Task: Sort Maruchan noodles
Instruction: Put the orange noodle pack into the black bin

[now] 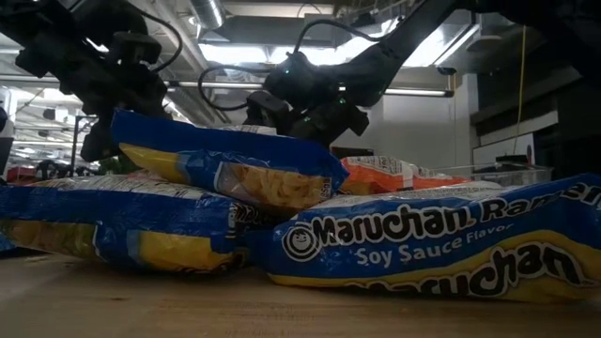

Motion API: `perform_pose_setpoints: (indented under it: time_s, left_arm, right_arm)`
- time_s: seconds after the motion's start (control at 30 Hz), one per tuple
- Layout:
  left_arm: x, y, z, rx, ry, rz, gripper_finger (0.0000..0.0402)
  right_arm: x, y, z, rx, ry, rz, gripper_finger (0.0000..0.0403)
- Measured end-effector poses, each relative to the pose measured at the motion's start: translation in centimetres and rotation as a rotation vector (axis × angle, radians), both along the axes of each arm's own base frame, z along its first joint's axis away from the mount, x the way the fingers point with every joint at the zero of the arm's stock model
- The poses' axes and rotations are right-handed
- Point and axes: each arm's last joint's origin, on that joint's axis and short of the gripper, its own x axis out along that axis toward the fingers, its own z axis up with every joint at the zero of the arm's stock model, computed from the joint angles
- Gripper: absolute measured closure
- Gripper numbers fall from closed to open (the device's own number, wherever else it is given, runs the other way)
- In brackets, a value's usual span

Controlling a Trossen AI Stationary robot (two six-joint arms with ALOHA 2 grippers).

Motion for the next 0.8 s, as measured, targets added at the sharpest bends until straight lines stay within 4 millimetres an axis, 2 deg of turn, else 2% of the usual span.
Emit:
perform_pose_setpoints:
  time_s: [0.2,0.43,0.63,0.8]
  left_arm:
    - [-0.1,0.4,0.0,-0.073,0.000,0.032,0.0195]
    - [-0.2,0.6,0.0,-0.192,-0.006,-0.022,0.0182]
    - [-0.5,0.8,-0.3,-0.217,0.035,-0.014,0.0146]
    - [-1.0,1.2,-0.9,-0.158,0.110,0.053,0.0127]
  right_arm:
    - [-0.2,0.0,2.5,-0.041,-0.057,-0.027,0.0402]
    - [-0.5,-0.1,4.8,-0.075,-0.112,-0.028,0.0402]
    - [-0.7,0.1,5.4,-0.047,-0.127,0.005,0.0403]
    - [-0.7,0.2,5.4,-0.001,-0.125,0.046,0.0403]
